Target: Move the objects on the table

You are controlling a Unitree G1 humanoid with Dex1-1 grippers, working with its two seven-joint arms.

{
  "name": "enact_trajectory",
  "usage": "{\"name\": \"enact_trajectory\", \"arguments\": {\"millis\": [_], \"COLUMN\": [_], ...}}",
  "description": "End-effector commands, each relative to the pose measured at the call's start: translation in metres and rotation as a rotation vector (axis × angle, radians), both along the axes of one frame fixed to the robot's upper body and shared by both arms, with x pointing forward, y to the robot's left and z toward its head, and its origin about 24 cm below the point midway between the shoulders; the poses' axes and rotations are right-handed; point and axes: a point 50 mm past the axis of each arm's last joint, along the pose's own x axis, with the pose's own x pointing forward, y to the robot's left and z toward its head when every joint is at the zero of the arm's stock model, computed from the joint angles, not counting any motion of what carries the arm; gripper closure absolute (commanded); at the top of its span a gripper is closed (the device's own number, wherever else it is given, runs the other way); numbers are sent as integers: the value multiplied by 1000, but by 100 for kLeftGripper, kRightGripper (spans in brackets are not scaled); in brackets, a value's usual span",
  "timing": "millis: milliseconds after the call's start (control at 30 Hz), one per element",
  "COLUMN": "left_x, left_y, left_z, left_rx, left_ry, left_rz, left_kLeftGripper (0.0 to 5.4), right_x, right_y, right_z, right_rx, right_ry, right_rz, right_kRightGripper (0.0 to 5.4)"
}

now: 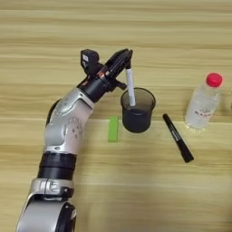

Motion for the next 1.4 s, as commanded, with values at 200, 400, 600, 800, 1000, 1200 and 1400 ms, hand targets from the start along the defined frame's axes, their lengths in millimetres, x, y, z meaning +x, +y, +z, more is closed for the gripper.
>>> {"name": "enact_trajectory", "arguments": {"millis": [200, 400, 600, 800, 1000, 1200, 1400], "left_x": [-11, -10, -13, -10, -21, -25, -16], "left_y": [25, 62, 93, 105, 92, 83, 85], "left_z": [30, 37, 30, -9, -40, -64, -86], "left_rx": [-79, -41, 24, 172, 269, 400, 452], "left_ry": [-59, -101, -75, 135, 299, 419, 498], "left_rz": [29, 175, 299, 370, 274, 234, 249], "left_kLeftGripper": [481, 481, 481, 481, 481, 481, 481], "right_x": [4, 5, 5, 5, 5, 6, 6], "right_y": [2, 1, 2, 2, 3, 5, 6], "right_z": [0, 0, 1, 2, 3, 2, 2], "right_rx": [3, 3, 2, 1, 2, 4, 5], "right_ry": [6, 6, 2, -4, -6, -5, -6], "right_rz": [8, 8, 6, 3, 3, 2, 2], "right_kRightGripper": [0, 0, 0, 0, 0, 0, 0]}}
